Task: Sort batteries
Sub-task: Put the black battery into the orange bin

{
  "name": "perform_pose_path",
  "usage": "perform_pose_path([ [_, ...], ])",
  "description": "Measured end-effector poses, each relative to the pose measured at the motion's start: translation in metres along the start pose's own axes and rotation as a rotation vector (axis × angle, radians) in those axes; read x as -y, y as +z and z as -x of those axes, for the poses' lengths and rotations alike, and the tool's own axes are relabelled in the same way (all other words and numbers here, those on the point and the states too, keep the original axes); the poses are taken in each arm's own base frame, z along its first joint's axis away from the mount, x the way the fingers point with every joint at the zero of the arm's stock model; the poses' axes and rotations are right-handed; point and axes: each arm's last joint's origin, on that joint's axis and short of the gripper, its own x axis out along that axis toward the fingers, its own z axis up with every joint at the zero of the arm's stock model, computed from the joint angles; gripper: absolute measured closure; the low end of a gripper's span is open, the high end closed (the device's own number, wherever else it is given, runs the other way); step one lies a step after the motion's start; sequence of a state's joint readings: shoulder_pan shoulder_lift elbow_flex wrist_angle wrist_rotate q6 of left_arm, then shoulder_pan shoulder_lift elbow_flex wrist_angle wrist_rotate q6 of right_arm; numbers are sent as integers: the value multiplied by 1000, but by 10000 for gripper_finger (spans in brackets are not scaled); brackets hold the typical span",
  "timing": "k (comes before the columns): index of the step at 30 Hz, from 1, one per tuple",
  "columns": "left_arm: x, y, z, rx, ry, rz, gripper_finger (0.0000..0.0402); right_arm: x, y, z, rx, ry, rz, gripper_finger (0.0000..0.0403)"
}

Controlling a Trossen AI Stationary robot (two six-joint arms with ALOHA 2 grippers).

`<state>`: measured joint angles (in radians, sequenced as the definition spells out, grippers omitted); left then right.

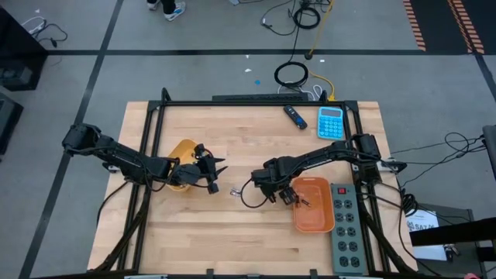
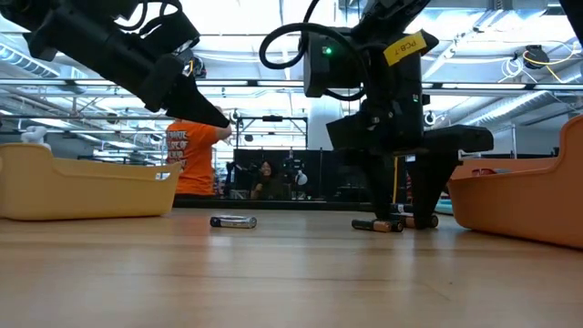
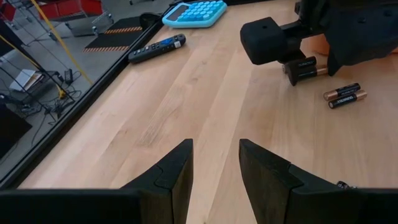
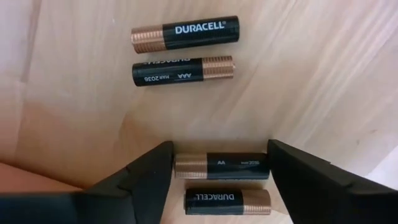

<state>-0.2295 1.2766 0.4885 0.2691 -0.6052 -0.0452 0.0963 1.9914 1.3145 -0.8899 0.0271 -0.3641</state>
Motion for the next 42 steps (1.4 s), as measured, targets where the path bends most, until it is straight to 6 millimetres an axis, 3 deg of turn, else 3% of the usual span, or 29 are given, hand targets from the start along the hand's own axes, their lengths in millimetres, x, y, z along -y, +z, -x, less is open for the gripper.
perform_pose_path([
  [7,0,-1,0,-6,0,-4,263,0,2,-17,-50,22,18,177],
  [14,0,-1,0,-12,1,-8,263,1,2,-17,-48,23,17,168],
  [21,0,-2,0,-14,1,-9,263,1,0,-17,-59,28,36,214],
  [25,0,-1,0,-14,1,-9,263,0,0,-16,-70,30,41,214],
  [35,0,-2,0,-14,1,-9,263,6,20,14,-51,10,49,214],
  [42,0,-2,0,-14,1,-9,263,6,21,27,-83,-9,28,214],
])
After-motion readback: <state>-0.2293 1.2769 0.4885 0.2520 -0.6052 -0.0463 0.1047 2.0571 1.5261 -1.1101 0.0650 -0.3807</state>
